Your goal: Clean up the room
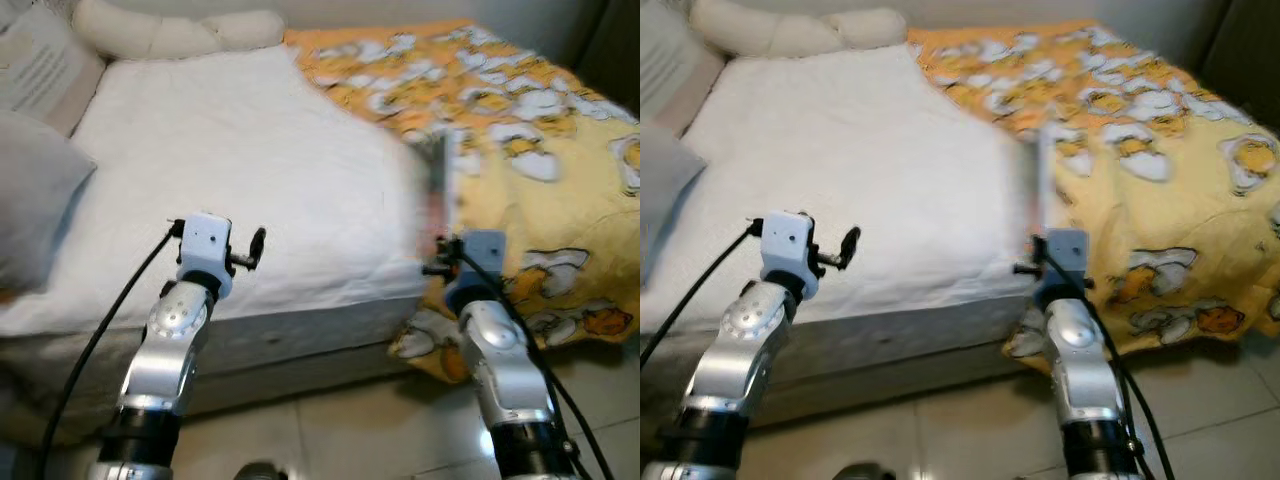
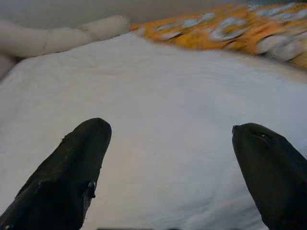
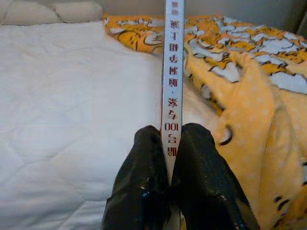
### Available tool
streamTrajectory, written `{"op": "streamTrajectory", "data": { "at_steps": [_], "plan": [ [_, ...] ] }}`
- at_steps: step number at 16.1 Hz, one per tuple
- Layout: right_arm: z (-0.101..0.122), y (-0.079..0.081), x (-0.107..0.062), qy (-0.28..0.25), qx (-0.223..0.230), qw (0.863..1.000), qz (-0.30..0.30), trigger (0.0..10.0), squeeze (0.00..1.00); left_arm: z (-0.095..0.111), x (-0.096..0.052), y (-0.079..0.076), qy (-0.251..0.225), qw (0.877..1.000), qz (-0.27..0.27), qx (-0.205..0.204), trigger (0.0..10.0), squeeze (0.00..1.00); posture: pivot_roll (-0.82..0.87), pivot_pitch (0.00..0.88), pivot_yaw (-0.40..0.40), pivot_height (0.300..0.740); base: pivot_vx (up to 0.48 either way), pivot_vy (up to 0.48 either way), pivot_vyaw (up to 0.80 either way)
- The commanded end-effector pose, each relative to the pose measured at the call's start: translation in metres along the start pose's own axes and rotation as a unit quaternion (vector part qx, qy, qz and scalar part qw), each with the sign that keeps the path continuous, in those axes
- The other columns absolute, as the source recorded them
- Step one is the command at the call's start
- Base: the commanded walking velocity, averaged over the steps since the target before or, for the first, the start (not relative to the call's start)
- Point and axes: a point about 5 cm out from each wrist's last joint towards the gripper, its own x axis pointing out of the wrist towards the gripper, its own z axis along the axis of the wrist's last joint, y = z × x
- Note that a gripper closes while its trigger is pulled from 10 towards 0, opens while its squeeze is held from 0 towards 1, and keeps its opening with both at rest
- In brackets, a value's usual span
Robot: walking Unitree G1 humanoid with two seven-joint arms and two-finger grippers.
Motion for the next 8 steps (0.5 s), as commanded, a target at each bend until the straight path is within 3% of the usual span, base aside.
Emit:
{"op": "streamTrajectory", "data": {
  "at_steps": [1, 8],
  "plan": [
    [0.0123, 0.0032, 0.0019, -0.028, 0.004, 1.000, 0.012, 10.0, 0.00, 0.0039, 0.0017, 0.0009, -0.006, 1.000, 0.005, 0.002, 10.0, 0.00, 0.09, 0.000, 0.033, 0.740, 0.000, 0.368, 0.00],
    [0.0139, 0.0048, 0.0014, -0.031, 0.005, 0.999, 0.017, 10.0, 0.00, 0.0042, 0.0015, 0.0043, -0.010, 1.000, 0.017, 0.000, 10.0, 0.00, 0.09, 0.000, 0.035, 0.740, 0.000, 0.372, 0.00]
  ]
}}
